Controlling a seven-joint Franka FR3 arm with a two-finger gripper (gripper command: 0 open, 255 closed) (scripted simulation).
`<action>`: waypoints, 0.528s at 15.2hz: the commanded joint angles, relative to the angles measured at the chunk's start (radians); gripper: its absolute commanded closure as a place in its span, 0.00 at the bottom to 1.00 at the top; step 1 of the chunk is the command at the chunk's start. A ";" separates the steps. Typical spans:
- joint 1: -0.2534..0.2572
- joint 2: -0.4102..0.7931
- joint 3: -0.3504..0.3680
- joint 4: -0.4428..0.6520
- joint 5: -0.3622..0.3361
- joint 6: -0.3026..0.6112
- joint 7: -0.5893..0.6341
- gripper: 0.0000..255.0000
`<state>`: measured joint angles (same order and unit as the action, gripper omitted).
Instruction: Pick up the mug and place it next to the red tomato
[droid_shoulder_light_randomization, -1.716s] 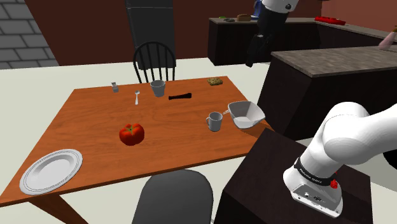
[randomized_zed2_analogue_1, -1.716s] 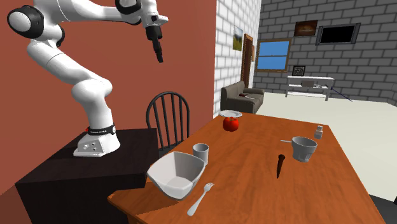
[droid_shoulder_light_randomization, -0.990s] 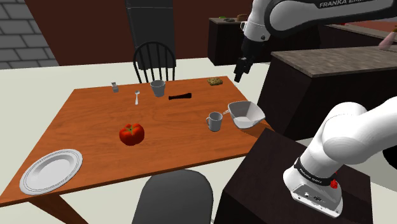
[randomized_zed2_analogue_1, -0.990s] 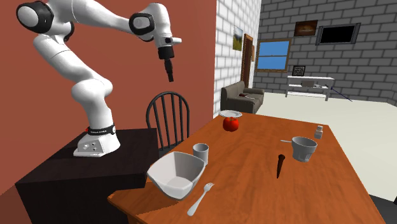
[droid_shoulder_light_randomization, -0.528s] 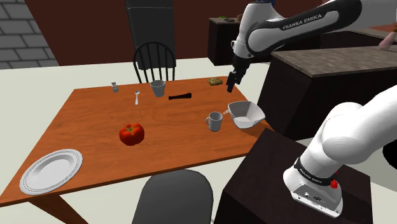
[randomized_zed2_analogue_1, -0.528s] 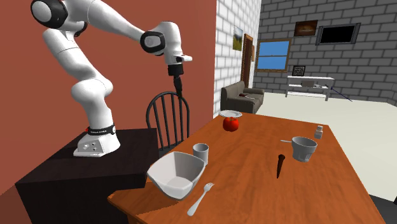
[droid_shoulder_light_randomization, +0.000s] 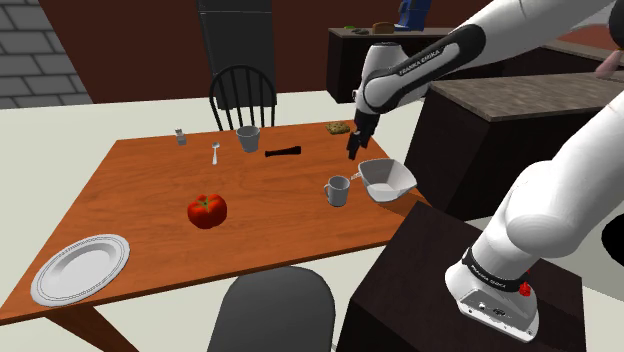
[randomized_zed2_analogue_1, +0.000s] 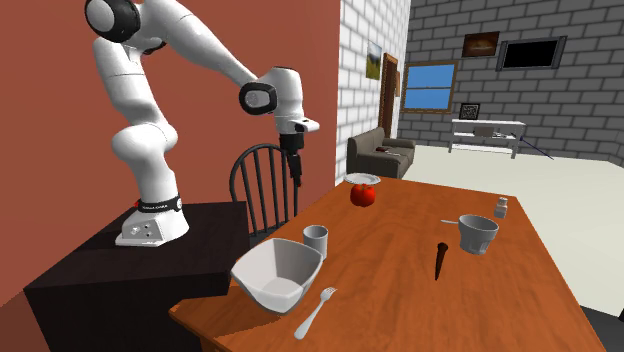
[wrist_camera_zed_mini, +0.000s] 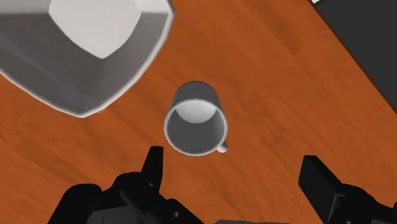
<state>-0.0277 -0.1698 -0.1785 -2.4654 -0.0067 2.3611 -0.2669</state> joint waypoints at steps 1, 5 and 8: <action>0.001 0.091 -0.015 0.033 0.029 0.047 -0.038 0.00; -0.008 0.253 -0.028 0.095 0.102 0.120 -0.122 0.00; -0.027 0.376 -0.023 0.154 0.161 0.161 -0.185 0.00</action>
<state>-0.0468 0.1655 -0.2019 -2.3303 0.1342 2.5084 -0.4271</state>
